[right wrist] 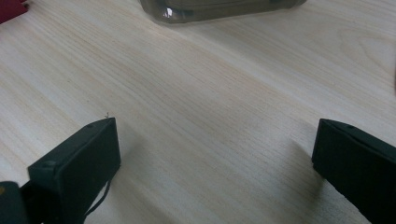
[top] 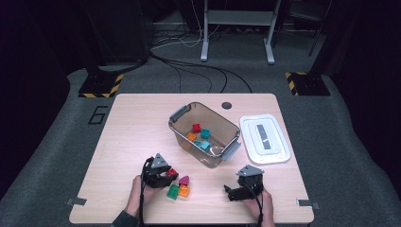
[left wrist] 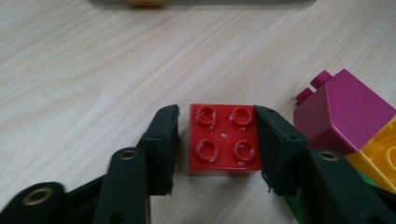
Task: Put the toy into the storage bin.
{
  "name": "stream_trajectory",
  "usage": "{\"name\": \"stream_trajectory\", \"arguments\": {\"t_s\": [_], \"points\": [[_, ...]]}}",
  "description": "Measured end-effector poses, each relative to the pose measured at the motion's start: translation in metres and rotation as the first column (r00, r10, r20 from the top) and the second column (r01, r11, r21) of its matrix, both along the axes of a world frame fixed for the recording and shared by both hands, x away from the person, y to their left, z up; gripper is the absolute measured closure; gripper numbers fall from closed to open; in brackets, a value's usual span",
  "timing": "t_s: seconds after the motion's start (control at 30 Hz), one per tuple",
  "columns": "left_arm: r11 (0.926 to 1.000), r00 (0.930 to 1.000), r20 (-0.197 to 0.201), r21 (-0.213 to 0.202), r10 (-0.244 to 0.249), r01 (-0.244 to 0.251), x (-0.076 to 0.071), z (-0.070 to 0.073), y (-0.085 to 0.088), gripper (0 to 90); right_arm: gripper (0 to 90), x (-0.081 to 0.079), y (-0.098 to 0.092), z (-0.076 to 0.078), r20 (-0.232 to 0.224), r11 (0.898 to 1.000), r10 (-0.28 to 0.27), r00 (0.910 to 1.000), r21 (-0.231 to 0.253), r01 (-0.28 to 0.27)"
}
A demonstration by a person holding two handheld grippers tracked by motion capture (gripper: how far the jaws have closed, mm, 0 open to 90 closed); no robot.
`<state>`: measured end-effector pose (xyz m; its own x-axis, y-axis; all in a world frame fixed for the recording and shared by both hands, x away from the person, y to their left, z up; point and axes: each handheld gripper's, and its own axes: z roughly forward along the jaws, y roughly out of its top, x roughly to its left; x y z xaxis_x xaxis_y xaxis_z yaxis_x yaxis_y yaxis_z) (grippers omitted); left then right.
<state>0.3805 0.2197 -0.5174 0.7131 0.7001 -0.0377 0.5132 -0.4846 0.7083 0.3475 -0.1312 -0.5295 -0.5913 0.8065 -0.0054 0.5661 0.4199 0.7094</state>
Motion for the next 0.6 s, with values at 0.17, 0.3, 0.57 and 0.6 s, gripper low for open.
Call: {"name": "stream_trajectory", "arguments": {"t_s": [0.17, 0.3, 0.57, 0.6], "points": [[0.9999, 0.9999, 0.012, -0.011, 0.002, -0.002, 0.0, -0.0009, 0.0011, 58.7, 0.2, 0.0, 0.0, 0.0, 0.0, 1.0, 0.0, 1.0, 0.0, 0.0], [0.9999, 0.9999, 0.016, -0.015, 0.007, -0.007, -0.0002, -0.0001, 0.0023, 58.9, 0.2, -0.0001, 0.0004, 0.0, -0.001, 1.0, -0.005, 1.0, 0.004, 0.005], [0.9996, 0.9992, 0.038, -0.025, 0.011, -0.01, -0.0013, 0.0069, 0.0064, 59.0, 0.2, -0.0001, 0.0004, 0.0, -0.001, 1.0, -0.005, 1.0, 0.004, 0.005], [0.9996, 0.9992, 0.04, -0.027, 0.01, -0.009, -0.0013, 0.0073, 0.0065, 59.0, 0.2, -0.0001, 0.0004, 0.0, -0.001, 1.0, -0.005, 1.0, 0.004, 0.005]]}}
